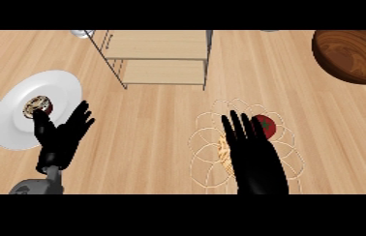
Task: Pick the sweet potato from the placemat and place it in the tiered shelf
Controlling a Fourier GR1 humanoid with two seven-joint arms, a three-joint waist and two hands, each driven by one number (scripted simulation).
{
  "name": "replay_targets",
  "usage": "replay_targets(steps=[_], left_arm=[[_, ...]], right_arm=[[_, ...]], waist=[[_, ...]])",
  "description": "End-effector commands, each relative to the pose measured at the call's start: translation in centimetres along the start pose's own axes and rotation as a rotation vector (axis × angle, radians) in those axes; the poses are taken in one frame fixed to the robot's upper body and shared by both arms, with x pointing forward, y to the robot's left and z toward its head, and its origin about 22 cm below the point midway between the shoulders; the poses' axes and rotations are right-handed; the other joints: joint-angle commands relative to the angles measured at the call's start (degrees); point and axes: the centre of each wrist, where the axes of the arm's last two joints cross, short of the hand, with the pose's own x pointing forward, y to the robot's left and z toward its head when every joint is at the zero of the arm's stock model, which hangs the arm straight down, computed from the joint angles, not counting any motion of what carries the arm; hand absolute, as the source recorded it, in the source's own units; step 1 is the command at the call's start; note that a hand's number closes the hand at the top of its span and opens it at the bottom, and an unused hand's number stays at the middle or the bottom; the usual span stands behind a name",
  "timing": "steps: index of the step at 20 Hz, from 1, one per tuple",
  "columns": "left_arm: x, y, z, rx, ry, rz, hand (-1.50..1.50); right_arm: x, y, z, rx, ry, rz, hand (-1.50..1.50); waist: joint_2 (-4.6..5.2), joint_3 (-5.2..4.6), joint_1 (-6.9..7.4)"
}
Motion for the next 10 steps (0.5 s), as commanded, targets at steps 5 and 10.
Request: replay_targets(steps=[5,10], left_arm=[[-0.4,-0.2,0.2,-0.008,0.031,0.011,0.0],[-1.3,0.6,-0.1,-0.009,0.028,0.011,0.0]], right_arm=[[-0.4,1.9,-1.5,0.013,0.1,0.041,-1.5],[0.7,2.8,-2.6,-0.022,0.134,0.099,-1.5]], waist=[[0.31,-0.32,0.03],[0.32,-0.33,0.11]])
